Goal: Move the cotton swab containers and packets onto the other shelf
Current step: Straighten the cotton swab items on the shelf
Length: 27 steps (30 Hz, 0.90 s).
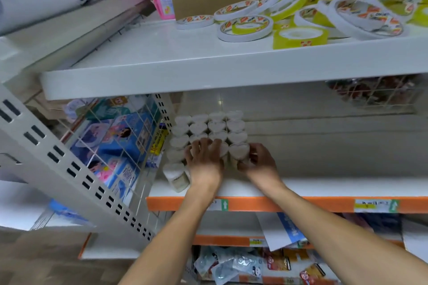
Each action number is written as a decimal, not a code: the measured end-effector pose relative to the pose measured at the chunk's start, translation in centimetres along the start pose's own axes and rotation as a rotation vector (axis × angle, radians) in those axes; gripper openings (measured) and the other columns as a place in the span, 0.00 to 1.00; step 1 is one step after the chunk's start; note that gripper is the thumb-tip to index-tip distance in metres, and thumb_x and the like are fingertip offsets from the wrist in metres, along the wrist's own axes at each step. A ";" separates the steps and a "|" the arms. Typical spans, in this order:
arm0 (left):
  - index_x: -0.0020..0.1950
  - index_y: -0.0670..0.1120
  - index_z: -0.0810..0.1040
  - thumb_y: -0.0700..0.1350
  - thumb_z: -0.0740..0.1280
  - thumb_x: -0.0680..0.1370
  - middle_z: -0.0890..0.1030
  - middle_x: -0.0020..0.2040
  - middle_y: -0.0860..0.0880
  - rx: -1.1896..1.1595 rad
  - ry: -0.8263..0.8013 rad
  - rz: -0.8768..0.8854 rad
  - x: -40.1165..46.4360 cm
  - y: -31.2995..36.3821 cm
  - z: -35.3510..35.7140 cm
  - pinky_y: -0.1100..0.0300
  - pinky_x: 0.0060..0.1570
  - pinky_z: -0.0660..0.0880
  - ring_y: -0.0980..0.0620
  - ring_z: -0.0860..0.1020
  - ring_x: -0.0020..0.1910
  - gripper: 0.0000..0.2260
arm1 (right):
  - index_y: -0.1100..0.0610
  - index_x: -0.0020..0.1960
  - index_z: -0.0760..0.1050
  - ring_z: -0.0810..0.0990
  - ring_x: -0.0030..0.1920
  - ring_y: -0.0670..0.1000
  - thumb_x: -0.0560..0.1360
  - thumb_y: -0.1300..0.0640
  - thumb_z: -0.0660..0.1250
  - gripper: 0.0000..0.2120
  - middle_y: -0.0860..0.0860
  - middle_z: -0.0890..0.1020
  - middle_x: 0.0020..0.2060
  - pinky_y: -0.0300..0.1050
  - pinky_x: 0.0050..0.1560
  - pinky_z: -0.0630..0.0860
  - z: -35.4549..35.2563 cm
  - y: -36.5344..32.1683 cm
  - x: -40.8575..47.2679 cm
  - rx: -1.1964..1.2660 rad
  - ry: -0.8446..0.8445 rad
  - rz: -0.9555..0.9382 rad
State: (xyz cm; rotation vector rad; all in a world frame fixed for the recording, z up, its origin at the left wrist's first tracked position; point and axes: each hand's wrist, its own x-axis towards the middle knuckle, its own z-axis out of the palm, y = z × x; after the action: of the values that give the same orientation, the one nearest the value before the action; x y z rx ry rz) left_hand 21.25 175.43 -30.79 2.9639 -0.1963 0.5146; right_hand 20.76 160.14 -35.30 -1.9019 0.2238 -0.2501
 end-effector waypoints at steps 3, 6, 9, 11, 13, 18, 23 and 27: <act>0.59 0.49 0.80 0.43 0.71 0.68 0.79 0.57 0.44 -0.006 0.019 0.019 0.2 -0.3 0.1 0.45 0.60 0.68 0.40 0.75 0.58 0.19 | 0.53 0.55 0.76 0.82 0.50 0.54 0.63 0.62 0.77 0.23 0.53 0.82 0.52 0.56 0.53 0.80 0.3 0.1 0.0 -0.003 0.017 -0.008; 0.61 0.50 0.78 0.44 0.69 0.70 0.77 0.59 0.45 -0.005 -0.012 0.028 0.5 -0.4 -0.2 0.47 0.62 0.65 0.41 0.73 0.60 0.19 | 0.54 0.57 0.76 0.81 0.51 0.53 0.64 0.63 0.78 0.24 0.53 0.82 0.53 0.54 0.54 0.79 0.5 0.2 0.1 0.005 0.028 -0.015; 0.65 0.51 0.75 0.48 0.67 0.71 0.75 0.63 0.46 0.007 -0.056 0.043 0.7 -0.4 -0.5 0.47 0.63 0.63 0.42 0.70 0.64 0.21 | 0.54 0.58 0.76 0.81 0.52 0.53 0.65 0.62 0.79 0.24 0.53 0.82 0.53 0.54 0.55 0.79 0.5 0.2 0.1 -0.003 0.027 -0.011; 0.66 0.49 0.75 0.48 0.67 0.70 0.74 0.65 0.45 -0.020 -0.064 0.064 0.6 -0.2 -0.8 0.46 0.65 0.62 0.41 0.69 0.66 0.24 | 0.55 0.58 0.76 0.81 0.53 0.53 0.65 0.62 0.79 0.24 0.52 0.81 0.53 0.53 0.55 0.79 0.5 0.1 0.1 -0.009 0.024 -0.015; 0.68 0.47 0.75 0.47 0.67 0.70 0.73 0.68 0.45 -0.069 -0.042 0.099 0.5 0.3 -1.4 0.45 0.67 0.62 0.40 0.68 0.69 0.25 | 0.54 0.56 0.76 0.80 0.53 0.52 0.65 0.61 0.79 0.22 0.52 0.80 0.53 0.49 0.54 0.78 0.3 -0.1 0.1 -0.029 0.018 -0.038; 0.66 0.46 0.76 0.43 0.67 0.67 0.74 0.67 0.46 -0.147 0.009 0.171 0.9 2.7 -2.8 0.46 0.66 0.63 0.40 0.69 0.68 0.26 | 0.54 0.62 0.75 0.79 0.56 0.50 0.67 0.61 0.78 0.26 0.47 0.77 0.53 0.35 0.53 0.73 -0.3 -0.5 0.2 -0.047 -0.024 -0.052; 0.63 0.47 0.78 0.39 0.67 0.69 0.76 0.63 0.48 -0.286 -0.015 0.220 1.3 5.4 -2.8 0.52 0.63 0.62 0.43 0.70 0.65 0.22 | 0.56 0.73 0.68 0.74 0.59 0.47 0.70 0.57 0.77 0.34 0.50 0.73 0.60 0.37 0.58 0.70 -3.1 0.5 -0.3 -0.105 0.010 0.016; 0.63 0.50 0.78 0.39 0.66 0.71 0.75 0.63 0.50 -0.370 -0.103 0.200 1.6 8.0 -2.4 0.55 0.59 0.61 0.45 0.69 0.65 0.21 | 0.58 0.66 0.73 0.77 0.57 0.51 0.72 0.62 0.74 0.24 0.54 0.77 0.58 0.40 0.55 0.73 -6.1 1.0 -0.2 -0.052 0.138 0.094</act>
State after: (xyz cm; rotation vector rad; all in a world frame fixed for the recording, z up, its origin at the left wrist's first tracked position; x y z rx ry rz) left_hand 20.79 167.70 -27.21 2.6217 -0.5398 0.3058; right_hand 18.78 154.39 -34.24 -1.9213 0.4146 -0.3146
